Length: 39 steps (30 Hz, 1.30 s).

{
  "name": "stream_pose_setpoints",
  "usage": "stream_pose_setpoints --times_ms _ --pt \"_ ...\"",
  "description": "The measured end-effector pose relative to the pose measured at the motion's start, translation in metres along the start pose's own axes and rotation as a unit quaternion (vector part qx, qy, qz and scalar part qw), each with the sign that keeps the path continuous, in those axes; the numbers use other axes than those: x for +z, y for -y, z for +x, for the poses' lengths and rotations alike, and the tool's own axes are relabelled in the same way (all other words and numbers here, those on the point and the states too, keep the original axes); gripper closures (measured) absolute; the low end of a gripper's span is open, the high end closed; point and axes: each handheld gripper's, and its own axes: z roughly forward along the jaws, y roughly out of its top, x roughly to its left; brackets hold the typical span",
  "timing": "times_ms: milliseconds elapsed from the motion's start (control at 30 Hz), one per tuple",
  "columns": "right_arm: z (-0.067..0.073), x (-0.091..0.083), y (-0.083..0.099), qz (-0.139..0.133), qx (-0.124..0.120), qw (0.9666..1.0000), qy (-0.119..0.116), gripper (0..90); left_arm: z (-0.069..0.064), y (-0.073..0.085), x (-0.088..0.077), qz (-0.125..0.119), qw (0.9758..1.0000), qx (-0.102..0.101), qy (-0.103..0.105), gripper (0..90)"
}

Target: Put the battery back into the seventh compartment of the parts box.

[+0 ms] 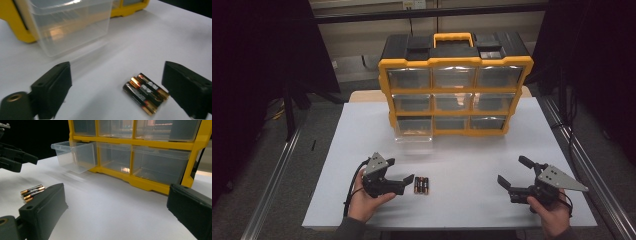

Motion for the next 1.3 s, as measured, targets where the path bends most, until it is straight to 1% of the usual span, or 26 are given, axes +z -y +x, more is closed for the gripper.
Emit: stream_pose_setpoints --times_ms 33,67,100,133,167,233,267,300,333,367,400,433,500,533,600,667,700,767,800,833,933,1000,1167,1200,1233,1300 --pt "0.0 0.0 0.0 0.001 0.0 1.0 -0.002 1.8 0.0 0.0 0.002 0.011 0.9999 0.004 0.011 13.0" --pt "0.001 0.0 0.0 0.002 0.001 1.0 -0.002 1.8 -0.001 0.0 0.004 0.021 0.9997 0.003 0.014 13.8" --pt "0.001 0.0 0.0 0.002 0.001 1.0 -0.002 1.8 -0.002 0.0 0.005 0.035 0.9993 0.008 0.01 13.8" --pt "0.001 0.0 0.0 0.002 0.001 1.0 -0.002 1.8 -0.003 -0.001 0.008 0.039 0.9991 0.007 0.016 15.0" --pt "0.001 0.0 0.0 0.002 0.001 1.0 -0.002 1.8 -0.005 -0.001 0.009 0.047 0.9987 0.007 0.017 15.7" --pt "0.001 0.0 0.0 0.0 0.001 1.0 -0.001 1.8 -0.007 -0.002 0.01 0.057 0.9982 0.013 0.013 17.0" --pt "0.001 0.0 0.0 0.0 0.002 1.0 -0.003 1.8 -0.008 -0.003 0.012 0.063 0.9978 0.011 0.015 20.7" --pt "0.001 0.0 0.0 0.0 0.002 1.0 -0.003 1.8 -0.008 -0.003 0.012 0.063 0.9978 0.011 0.015 22.8" --pt "0.001 0.0 0.0 0.0 0.002 1.0 -0.003 1.8 -0.009 -0.003 0.012 0.062 0.9979 0.007 0.018 22.8" --pt "0.001 0.0 0.0 0.0 0.002 1.0 -0.003 1.8 -0.009 -0.003 0.013 0.062 0.9979 0.006 0.015 23.1" --pt "0.001 0.0 0.0 0.001 0.002 1.0 -0.003 1.8 -0.009 -0.003 0.012 0.066 0.9977 0.01 0.014 24.6" --pt "0.001 0.0 0.0 0.001 0.002 1.0 -0.003 1.8 -0.009 -0.003 0.013 0.069 0.9975 0.006 0.013 26.0" --pt "0.001 0.0 0.0 0.0 0.002 1.0 -0.003 1.8 -0.009 -0.002 0.015 0.076 0.9969 0.004 0.02 30.0" --pt "0.001 0.0 0.0 0.001 0.002 1.0 -0.004 1.9 -0.01 -0.002 0.015 0.083 0.9964 0.004 0.019 33.2" --pt "0.001 0.0 0.0 0.0 0.002 1.0 -0.004 1.9 -0.012 -0.002 0.016 0.087 0.9961 -0.001 0.013 37.1" --pt "0.001 0.0 0.0 -0.001 0.002 1.0 -0.003 1.9 -0.013 -0.003 0.017 0.095 0.9954 0.001 0.012 38.9" --pt "0.001 0.0 0.0 -0.002 0.001 1.0 -0.003 1.9 -0.014 -0.002 0.017 0.095 0.9954 -0.004 0.01 40.1" --pt "0.001 0.0 0.0 -0.002 0.001 1.0 -0.004 1.9 -0.014 -0.002 0.017 0.105 0.9944 -0.004 0.012 43.4" --pt "0.001 0.0 0.0 -0.003 0.001 1.0 -0.005 1.9 -0.016 -0.001 0.019 0.11 0.9938 -0.009 0.014 45.1" --pt "0.001 0.0 0.0 -0.003 0.001 1.0 -0.005 1.9 -0.016 -0.001 0.019 0.11 0.9938 -0.009 0.014 45.5" --pt "0.001 0.0 0.0 -0.005 0.001 1.0 -0.004 2.0 -0.017 0.0 0.02 0.121 0.9925 -0.006 0.011 46.8" --pt "0.0 -0.001 -0.001 -0.005 -0.001 1.0 -0.003 2.1 -0.018 0.0 0.02 0.126 0.9919 -0.005 0.015 48.1" --pt "0.001 -0.002 -0.001 -0.005 0.0 1.0 -0.004 2.2 -0.02 0.001 0.021 0.13 0.9913 -0.014 0.014 49.5" --pt "0.001 -0.002 -0.001 -0.005 0.0 1.0 -0.004 2.1 -0.02 0.002 0.021 0.128 0.9914 -0.016 0.017 49.7" --pt "0.001 -0.002 -0.001 -0.006 0.0 1.0 -0.002 2.2 -0.019 0.001 0.021 0.131 0.9912 -0.011 0.018 49.9" --pt "0.0 -0.002 -0.002 -0.007 -0.001 1.0 -0.003 2.2 -0.019 0.002 0.021 0.13 0.9913 -0.012 0.019 50.8"
